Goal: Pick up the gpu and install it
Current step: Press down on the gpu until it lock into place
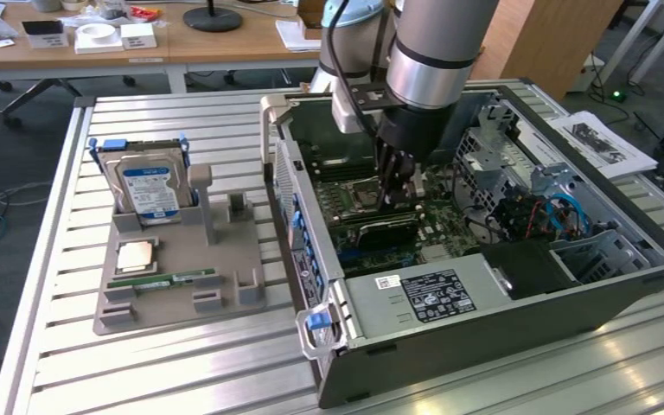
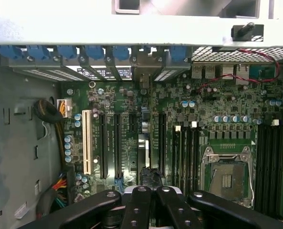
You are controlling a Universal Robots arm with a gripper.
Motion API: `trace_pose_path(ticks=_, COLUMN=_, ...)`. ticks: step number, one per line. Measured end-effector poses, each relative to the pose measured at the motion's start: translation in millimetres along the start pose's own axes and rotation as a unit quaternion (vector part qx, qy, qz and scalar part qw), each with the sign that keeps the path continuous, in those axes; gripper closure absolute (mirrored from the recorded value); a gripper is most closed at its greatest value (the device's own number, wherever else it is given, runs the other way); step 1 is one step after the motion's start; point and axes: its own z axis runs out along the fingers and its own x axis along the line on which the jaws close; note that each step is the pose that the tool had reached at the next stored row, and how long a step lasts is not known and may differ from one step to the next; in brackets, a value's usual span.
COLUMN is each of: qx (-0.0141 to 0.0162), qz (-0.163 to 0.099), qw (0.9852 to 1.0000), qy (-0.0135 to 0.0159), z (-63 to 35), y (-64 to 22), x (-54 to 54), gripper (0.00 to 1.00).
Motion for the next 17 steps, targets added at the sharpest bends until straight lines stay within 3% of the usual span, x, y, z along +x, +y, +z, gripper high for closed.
trace_pose_path(ticks=17, qx=0.0000, qz=0.000, qw=1.0000, qy=-0.0005, z=8.6, y=4.9, x=-2.8, gripper=0.89)
